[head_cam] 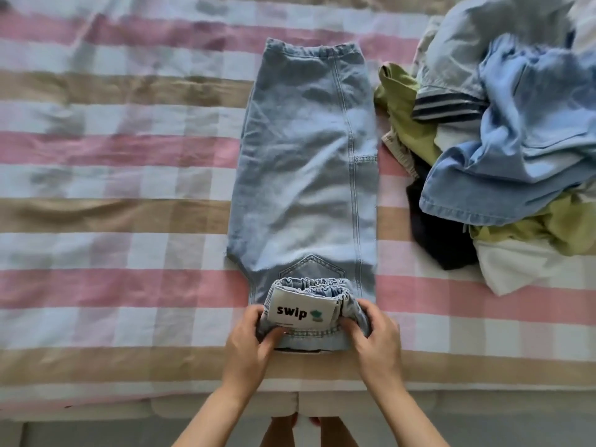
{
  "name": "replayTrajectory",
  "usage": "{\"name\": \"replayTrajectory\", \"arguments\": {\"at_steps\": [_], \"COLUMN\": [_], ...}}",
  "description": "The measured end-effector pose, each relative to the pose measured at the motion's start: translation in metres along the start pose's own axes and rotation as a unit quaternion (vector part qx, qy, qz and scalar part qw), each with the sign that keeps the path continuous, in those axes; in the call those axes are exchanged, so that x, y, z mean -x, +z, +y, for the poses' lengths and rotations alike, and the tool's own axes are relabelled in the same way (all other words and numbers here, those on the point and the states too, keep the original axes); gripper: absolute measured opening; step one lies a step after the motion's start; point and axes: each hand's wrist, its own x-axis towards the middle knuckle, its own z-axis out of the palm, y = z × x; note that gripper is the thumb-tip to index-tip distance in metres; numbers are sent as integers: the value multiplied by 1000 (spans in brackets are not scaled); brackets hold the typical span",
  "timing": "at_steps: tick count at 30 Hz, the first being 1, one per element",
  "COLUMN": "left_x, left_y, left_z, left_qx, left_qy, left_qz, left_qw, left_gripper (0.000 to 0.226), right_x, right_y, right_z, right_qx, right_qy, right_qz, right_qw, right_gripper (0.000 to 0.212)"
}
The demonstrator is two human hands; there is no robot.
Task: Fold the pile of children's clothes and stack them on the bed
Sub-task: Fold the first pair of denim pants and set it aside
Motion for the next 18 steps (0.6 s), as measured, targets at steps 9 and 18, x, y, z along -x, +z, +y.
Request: {"name": "replayTrajectory", "arguments": {"at_steps": [9,18], "left_x": [-125,-237], "left_y": [-27,8], "left_z": [82,56], "left_qx": [18,-28], "left_qy": [70,-30], "left_qz": [108,77], "left_qw": [992,996], "left_gripper": [34,31], "right_x": [-105,-218], "right_y": [-25,22], "right_z": [-89,-76], "right_qx": [-14,73], "right_qy": [-131,-14], "right_qz": [129,99], "right_qw": [983,992], "right_gripper": [35,32]}}
